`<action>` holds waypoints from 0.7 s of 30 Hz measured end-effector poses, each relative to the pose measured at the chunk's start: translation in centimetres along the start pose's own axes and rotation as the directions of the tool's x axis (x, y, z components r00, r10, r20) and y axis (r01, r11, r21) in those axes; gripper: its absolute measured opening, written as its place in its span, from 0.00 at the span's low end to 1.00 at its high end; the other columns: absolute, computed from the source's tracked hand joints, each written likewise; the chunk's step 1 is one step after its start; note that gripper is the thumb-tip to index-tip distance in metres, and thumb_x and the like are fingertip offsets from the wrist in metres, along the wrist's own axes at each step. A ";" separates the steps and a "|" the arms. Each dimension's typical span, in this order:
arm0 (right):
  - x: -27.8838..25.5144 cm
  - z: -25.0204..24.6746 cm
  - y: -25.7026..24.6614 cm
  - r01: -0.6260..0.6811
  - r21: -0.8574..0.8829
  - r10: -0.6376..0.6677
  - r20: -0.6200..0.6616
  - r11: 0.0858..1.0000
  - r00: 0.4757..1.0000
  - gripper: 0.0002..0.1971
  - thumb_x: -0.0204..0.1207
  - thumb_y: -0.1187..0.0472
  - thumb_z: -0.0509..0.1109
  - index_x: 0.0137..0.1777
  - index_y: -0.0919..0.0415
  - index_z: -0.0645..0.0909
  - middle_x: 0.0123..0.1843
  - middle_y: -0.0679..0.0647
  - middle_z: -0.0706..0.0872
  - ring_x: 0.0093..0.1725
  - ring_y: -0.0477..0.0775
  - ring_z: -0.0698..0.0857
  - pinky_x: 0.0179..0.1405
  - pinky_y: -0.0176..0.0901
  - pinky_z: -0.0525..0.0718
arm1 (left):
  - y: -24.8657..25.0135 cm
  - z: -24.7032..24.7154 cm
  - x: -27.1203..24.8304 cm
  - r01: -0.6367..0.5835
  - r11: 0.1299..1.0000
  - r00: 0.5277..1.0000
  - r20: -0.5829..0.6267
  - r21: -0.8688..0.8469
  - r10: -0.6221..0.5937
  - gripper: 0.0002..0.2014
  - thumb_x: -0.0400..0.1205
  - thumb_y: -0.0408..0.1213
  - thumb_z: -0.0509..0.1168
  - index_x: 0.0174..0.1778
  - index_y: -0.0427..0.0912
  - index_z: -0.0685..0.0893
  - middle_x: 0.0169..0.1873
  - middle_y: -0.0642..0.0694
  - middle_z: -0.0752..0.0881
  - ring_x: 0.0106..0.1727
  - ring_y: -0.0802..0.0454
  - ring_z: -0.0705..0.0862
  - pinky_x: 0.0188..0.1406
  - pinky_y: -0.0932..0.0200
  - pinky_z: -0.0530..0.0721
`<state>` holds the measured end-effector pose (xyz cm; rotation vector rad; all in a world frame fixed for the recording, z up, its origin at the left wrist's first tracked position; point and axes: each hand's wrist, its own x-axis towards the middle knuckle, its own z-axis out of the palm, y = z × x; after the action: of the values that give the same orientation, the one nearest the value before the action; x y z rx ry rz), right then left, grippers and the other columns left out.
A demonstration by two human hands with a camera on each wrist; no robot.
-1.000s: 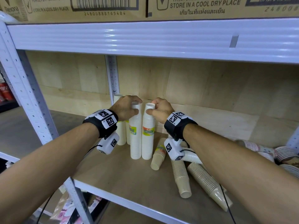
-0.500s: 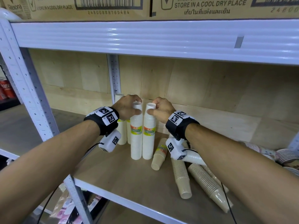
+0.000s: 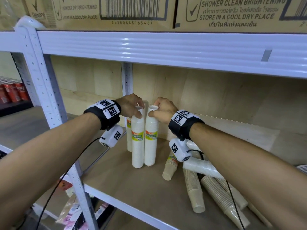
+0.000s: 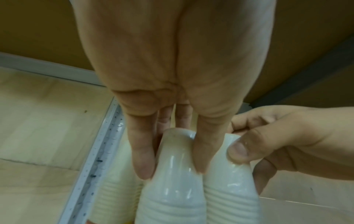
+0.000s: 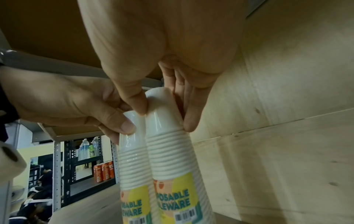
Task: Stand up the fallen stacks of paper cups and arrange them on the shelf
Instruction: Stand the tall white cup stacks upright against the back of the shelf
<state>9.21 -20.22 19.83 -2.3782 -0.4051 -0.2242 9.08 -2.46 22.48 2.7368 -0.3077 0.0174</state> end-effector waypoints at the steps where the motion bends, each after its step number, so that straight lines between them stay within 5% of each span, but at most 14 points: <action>1: 0.1 0.3 -0.3 0.003 0.006 -0.003 -0.004 1.000 1.000 0.14 0.69 0.57 0.75 0.51 0.56 0.77 0.49 0.53 0.84 0.47 0.54 0.83 0.40 0.44 0.81 | -0.2 -0.2 -0.1 0.006 1.000 1.000 -0.001 -0.010 -0.006 0.21 0.76 0.36 0.75 0.65 0.43 0.82 0.60 0.44 0.79 0.58 0.42 0.83 0.54 0.45 0.88; 4: 0.4 1.0 -1.1 0.021 0.019 -0.021 -0.008 1.000 1.000 0.14 0.69 0.57 0.75 0.52 0.57 0.78 0.50 0.52 0.84 0.47 0.54 0.83 0.40 0.44 0.81 | -1.3 -0.9 -0.3 0.014 1.000 1.000 -0.023 -0.018 -0.015 0.21 0.77 0.34 0.75 0.66 0.40 0.82 0.62 0.43 0.80 0.56 0.41 0.84 0.50 0.46 0.89; 8: 0.7 2.1 -1.8 0.037 0.035 -0.036 -0.033 0.999 0.999 0.14 0.70 0.57 0.75 0.53 0.57 0.77 0.49 0.51 0.82 0.47 0.53 0.81 0.35 0.41 0.75 | -2.6 -1.3 -0.4 0.025 0.999 0.997 -0.078 0.021 -0.024 0.23 0.76 0.37 0.75 0.68 0.42 0.82 0.67 0.45 0.78 0.64 0.45 0.80 0.58 0.48 0.85; 16: 1.3 4.4 -1.8 0.021 0.057 -0.020 -0.026 0.998 0.999 0.16 0.71 0.60 0.75 0.56 0.60 0.77 0.50 0.53 0.83 0.46 0.55 0.81 0.33 0.40 0.73 | -4.0 -0.2 -0.2 0.055 0.998 0.989 -0.136 0.009 -0.053 0.21 0.76 0.38 0.76 0.65 0.45 0.83 0.65 0.44 0.80 0.63 0.45 0.79 0.58 0.52 0.81; 21: 1.8 5.0 -1.5 0.020 0.071 -0.018 -0.017 0.997 1.000 0.17 0.70 0.58 0.75 0.57 0.59 0.78 0.62 0.54 0.84 0.52 0.55 0.81 0.47 0.44 0.81 | -4.3 0.1 0.0 0.073 0.997 0.985 -0.153 -0.029 -0.077 0.21 0.76 0.38 0.75 0.65 0.46 0.83 0.66 0.43 0.79 0.64 0.45 0.79 0.58 0.52 0.80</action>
<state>10.66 -15.43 17.57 -2.3025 -0.4212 -0.2346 10.02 1.43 20.78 2.7024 -0.1605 0.2032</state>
